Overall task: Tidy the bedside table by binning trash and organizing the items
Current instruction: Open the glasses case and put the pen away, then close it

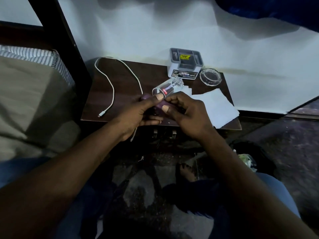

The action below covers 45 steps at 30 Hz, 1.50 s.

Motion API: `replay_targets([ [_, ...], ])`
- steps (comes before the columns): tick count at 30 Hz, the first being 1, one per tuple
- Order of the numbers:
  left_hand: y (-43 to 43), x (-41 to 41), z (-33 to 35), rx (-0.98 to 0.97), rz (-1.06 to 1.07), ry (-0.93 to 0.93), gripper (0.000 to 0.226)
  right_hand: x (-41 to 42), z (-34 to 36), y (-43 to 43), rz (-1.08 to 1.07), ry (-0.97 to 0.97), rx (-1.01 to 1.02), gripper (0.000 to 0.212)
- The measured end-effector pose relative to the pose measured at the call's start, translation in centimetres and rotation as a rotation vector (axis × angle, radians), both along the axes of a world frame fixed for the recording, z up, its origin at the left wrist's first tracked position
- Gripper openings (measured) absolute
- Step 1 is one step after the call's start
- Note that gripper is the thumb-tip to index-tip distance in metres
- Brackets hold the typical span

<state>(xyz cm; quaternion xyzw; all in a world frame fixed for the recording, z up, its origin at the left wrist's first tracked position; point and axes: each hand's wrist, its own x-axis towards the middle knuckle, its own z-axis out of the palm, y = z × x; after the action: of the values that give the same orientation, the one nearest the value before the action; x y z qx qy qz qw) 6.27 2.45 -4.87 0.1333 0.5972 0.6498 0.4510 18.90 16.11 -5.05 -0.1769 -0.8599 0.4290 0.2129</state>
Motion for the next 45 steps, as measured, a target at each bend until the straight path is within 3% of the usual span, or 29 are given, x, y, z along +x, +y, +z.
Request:
replay_targets([
  [7,1.8,-2.6,-1.0,-0.024,0.138,0.110,0.030,-3.8,-0.8,2.5,0.034,-0.026,0.222,0.018],
  [15,3.4,-3.4,-1.8,0.038,0.212,0.085,0.020,-5.5,-1.8,3.1,-0.034,-0.070,0.518,0.026],
  [19,4.0,-3.5,-1.8,0.080,0.218,0.077,0.012,-5.9,-1.9,3.2,-0.091,-0.085,0.578,0.026],
  [24,4.4,-3.8,-1.8,0.091,0.244,0.051,0.029,-6.5,-1.7,3.1,-0.128,-0.073,0.606,0.021],
  [28,4.3,-4.0,-2.3,0.090,0.259,0.076,0.020,-6.7,-1.7,3.0,-0.124,-0.053,0.624,0.022],
  [32,4.4,-3.3,-2.6,0.101,0.188,0.190,0.029,-6.7,-1.9,4.0,-0.186,-0.063,0.528,0.029],
  [35,4.4,-3.2,-2.6,0.158,0.137,0.028,0.036,-6.4,-1.3,5.1,-0.159,-0.043,0.434,0.021],
  [39,4.0,-4.0,-2.6,0.228,0.060,-0.125,0.044,-5.6,-0.1,5.8,-0.279,0.037,0.108,0.012],
  [45,4.7,-4.7,-2.4,0.308,0.102,-0.242,0.054,-5.9,-0.8,6.7,-0.435,-0.010,-0.223,0.029],
])
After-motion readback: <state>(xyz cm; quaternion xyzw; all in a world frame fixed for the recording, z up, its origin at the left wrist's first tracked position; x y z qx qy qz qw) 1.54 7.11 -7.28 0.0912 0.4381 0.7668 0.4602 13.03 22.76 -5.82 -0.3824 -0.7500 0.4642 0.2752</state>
